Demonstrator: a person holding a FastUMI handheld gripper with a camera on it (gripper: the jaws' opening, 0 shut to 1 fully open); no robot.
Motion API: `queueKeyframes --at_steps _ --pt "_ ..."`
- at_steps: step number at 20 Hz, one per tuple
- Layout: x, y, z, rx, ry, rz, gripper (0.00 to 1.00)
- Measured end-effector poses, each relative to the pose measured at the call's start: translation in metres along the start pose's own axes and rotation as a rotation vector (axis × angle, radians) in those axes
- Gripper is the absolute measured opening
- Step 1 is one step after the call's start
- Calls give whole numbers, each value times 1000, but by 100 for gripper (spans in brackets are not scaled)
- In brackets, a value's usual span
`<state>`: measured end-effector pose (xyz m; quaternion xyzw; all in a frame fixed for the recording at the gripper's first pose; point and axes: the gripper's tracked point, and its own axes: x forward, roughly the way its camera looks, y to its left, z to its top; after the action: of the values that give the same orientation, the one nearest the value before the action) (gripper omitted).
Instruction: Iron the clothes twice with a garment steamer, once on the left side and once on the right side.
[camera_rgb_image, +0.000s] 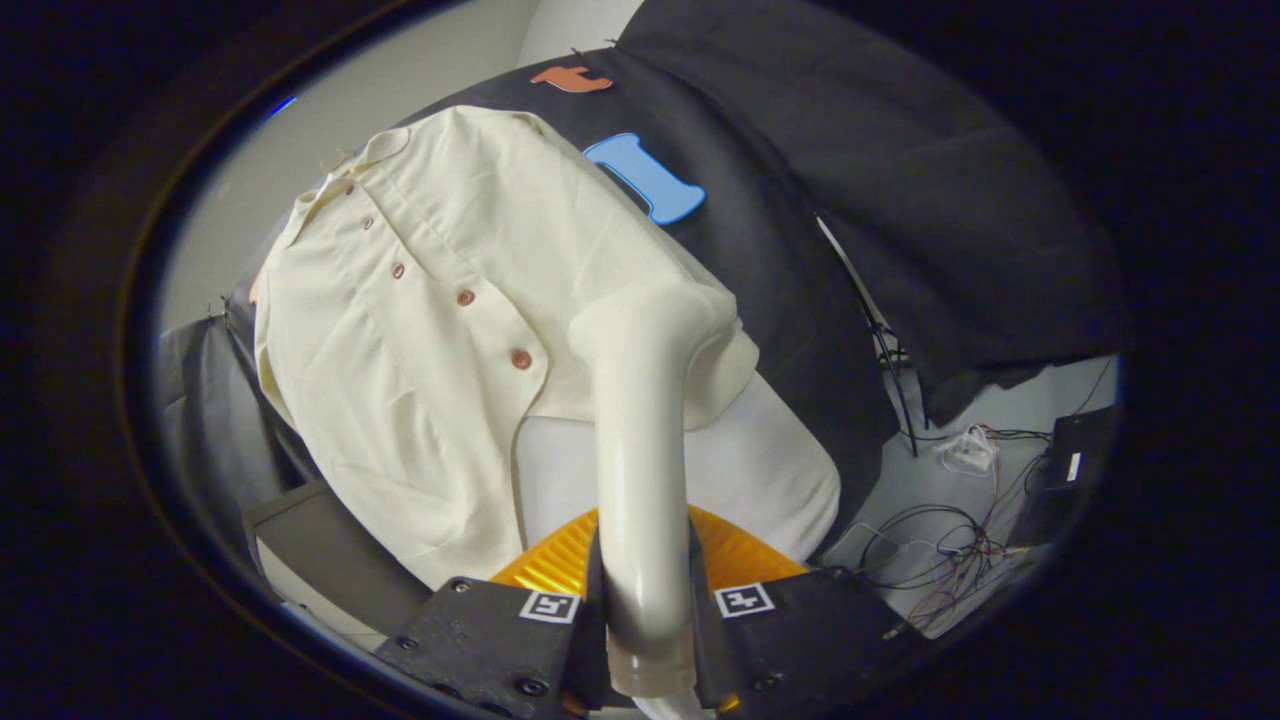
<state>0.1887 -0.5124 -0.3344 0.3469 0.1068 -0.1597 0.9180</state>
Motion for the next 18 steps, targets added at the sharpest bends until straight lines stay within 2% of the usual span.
queueKeyframes --at_steps 7,11,15,18 --pt "-57 44 -21 12 13 52 35" --pt "-101 89 -39 -75 23 98 35" --pt "-143 157 -48 -50 -3 211 34" --pt "-167 209 -53 -76 -31 279 34"
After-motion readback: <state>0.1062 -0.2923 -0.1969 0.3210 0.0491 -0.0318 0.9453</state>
